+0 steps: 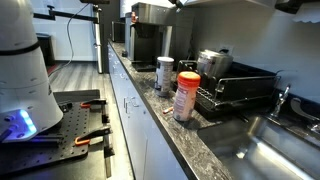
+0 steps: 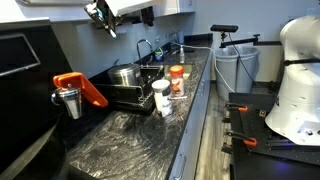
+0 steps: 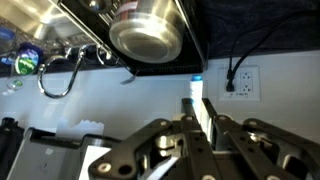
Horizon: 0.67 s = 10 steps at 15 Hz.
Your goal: Put the marker in the cabinet
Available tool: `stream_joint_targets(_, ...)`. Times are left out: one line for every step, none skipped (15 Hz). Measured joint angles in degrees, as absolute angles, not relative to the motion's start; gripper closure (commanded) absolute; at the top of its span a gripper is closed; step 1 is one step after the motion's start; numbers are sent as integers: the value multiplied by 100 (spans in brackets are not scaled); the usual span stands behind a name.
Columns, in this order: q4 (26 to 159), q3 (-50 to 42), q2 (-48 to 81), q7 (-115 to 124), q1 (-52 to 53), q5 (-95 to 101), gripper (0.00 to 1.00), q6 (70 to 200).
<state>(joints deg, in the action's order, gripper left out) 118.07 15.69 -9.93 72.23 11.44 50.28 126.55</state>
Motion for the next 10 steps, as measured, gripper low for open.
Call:
stream_joint_targets(11748, 1511, -1030, 7110, 1097, 5206, 97, 12755)
stream_joint_targets(11678, 1451, -1067, 6981, 1048, 5353, 97, 12865)
stream_joint_targets(11602, 1394, -1094, 6844, 1011, 5437, 97, 12963)
stream_joint_targets(11526, 1351, -1122, 6723, 991, 5496, 97, 13021)
stream_joint_targets(11461, 1332, -1156, 6619, 976, 5532, 97, 13059)
stream_joint_targets(11403, 1329, -1188, 6540, 968, 5565, 97, 13100)
stream_joint_targets(11341, 1332, -1211, 6497, 969, 5607, 97, 13149)
stream_joint_targets(11282, 1345, -1225, 6463, 970, 5642, 97, 13198)
stream_joint_targets(11218, 1369, -1230, 6456, 971, 5700, 97, 13235)
stream_joint_targets(11167, 1392, -1232, 6456, 972, 5791, 97, 13281)
